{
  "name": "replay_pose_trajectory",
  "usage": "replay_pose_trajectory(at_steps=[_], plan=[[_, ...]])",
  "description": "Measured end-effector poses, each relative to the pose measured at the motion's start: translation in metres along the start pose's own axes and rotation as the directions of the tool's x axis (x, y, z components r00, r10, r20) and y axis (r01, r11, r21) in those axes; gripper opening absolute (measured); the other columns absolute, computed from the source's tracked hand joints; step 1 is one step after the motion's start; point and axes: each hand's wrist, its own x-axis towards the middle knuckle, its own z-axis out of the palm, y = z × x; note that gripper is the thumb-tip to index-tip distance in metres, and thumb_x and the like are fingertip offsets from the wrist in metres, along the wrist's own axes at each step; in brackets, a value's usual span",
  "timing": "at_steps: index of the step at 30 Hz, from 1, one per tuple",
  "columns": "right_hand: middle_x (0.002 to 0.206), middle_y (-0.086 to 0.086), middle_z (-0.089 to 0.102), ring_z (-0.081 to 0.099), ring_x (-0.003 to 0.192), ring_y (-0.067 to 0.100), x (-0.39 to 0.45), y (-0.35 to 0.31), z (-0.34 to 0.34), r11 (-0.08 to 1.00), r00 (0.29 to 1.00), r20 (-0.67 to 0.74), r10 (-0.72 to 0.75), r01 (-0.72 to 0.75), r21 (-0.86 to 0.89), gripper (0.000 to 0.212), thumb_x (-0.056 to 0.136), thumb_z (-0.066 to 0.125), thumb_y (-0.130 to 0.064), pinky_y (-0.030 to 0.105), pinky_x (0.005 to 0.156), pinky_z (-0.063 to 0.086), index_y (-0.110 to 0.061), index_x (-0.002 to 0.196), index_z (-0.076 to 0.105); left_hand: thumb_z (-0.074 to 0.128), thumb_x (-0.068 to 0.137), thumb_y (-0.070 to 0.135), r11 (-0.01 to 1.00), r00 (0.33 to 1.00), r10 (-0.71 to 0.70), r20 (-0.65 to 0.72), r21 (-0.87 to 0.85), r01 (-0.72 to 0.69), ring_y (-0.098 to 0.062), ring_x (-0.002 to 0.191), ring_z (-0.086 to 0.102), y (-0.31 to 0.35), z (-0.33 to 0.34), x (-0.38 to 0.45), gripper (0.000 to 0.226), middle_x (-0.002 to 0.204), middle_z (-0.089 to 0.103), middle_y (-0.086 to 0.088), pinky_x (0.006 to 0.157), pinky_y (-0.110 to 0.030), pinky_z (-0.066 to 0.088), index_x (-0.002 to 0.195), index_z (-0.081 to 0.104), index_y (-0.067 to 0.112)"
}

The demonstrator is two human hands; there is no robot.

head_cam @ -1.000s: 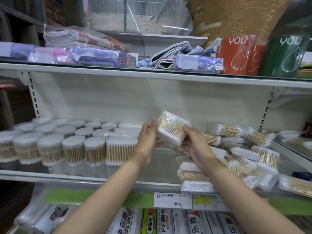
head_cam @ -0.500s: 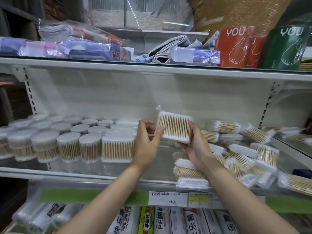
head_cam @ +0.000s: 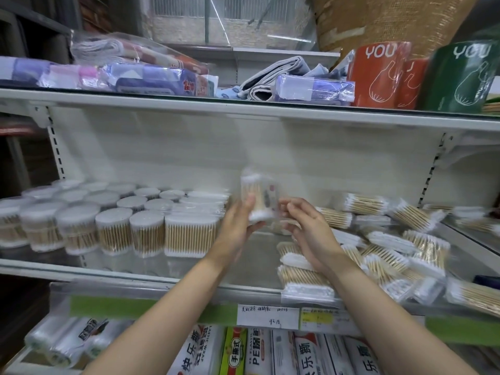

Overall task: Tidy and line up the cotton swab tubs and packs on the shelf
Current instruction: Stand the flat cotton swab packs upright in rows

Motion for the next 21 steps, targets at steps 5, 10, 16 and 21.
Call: replay_pose_trajectory(at_steps=[5,10,16,21], plan=[[0.090,-0.001,0.063,0.052,0.072,0.008,0.001,0.002,0.000,0.998,0.993,-0.103,0.060,-0.061,-0.010,0.007,0.091,0.057,-0.011,0.014,0.050,0.039,-0.015,0.088,0.052,0.027,0.098,0.041,0.956,0.987,-0.162,-0.014,-0.249,0.153,-0.016,0.097,0.063,0.003,-0.002,0.006,0.046,0.107,0.069,-0.007,0.077,-0.027,0.051,0.111,0.063,0.016],[0.094,0.000,0.065,0.055,0.076,0.010,0.002,0.000,0.002,0.995,0.990,-0.104,0.095,-0.095,0.008,0.004,0.091,0.057,-0.014,0.019,0.055,0.040,-0.015,0.095,0.057,0.027,0.099,0.040,0.923,0.980,-0.195,-0.028,-0.342,0.174,-0.016,0.085,0.062,0.003,0.000,0.011,0.044,0.100,0.068,-0.007,0.061,-0.022,0.051,0.107,0.061,0.015],[0.092,0.000,0.068,0.060,0.073,0.008,0.005,-0.012,0.003,0.993,0.991,-0.062,0.120,-0.121,0.000,0.015,0.092,0.054,-0.011,0.018,0.053,0.047,-0.013,0.105,0.062,0.022,0.100,0.034,0.953,0.986,-0.167,0.010,-0.254,0.164,-0.019,0.085,0.067,0.014,0.000,0.016,0.047,0.097,0.071,-0.009,0.061,-0.028,0.056,0.112,0.060,0.009],[0.082,-0.001,0.064,0.055,0.065,0.011,0.022,-0.038,0.007,0.932,0.994,-0.003,0.111,-0.105,-0.346,0.014,0.092,0.049,-0.014,0.024,0.059,0.042,-0.021,0.092,0.061,0.025,0.102,0.023,0.998,0.999,-0.032,0.028,0.061,0.031,-0.019,0.088,0.066,0.043,-0.013,0.031,0.027,0.107,0.064,-0.008,0.062,-0.036,0.060,0.120,0.042,0.015]])
